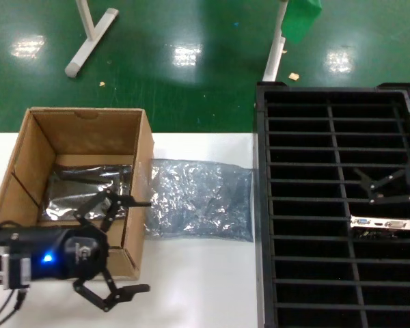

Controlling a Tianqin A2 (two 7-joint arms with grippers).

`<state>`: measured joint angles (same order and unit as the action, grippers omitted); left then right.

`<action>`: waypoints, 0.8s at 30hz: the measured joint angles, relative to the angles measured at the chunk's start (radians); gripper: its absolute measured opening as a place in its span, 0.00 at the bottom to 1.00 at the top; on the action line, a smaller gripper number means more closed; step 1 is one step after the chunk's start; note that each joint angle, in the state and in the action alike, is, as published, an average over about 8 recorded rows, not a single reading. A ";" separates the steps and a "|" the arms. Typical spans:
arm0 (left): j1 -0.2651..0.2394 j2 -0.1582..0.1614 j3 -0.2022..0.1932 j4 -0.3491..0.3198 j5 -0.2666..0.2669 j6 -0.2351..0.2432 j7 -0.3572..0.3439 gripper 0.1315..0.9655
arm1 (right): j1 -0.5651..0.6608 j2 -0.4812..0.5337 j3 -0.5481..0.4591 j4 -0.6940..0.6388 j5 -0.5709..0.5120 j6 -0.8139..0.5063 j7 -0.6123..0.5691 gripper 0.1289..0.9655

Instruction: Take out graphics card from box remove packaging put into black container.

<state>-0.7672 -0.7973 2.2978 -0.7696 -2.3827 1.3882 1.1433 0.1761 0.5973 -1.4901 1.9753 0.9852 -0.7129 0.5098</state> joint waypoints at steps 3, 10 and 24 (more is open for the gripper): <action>0.033 0.021 -0.030 -0.036 0.025 -0.060 -0.050 1.00 | -0.008 -0.013 -0.005 -0.016 0.035 0.031 -0.022 0.99; 0.114 0.074 -0.104 -0.123 0.086 -0.205 -0.169 1.00 | -0.026 -0.044 -0.016 -0.055 0.120 0.105 -0.075 1.00; 0.275 0.178 -0.250 -0.298 0.209 -0.499 -0.411 1.00 | -0.063 -0.107 -0.039 -0.135 0.293 0.256 -0.183 1.00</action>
<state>-0.4920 -0.6188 2.0474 -1.0679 -2.1733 0.8894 0.7326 0.1129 0.4905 -1.5296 1.8405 1.2778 -0.4568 0.3266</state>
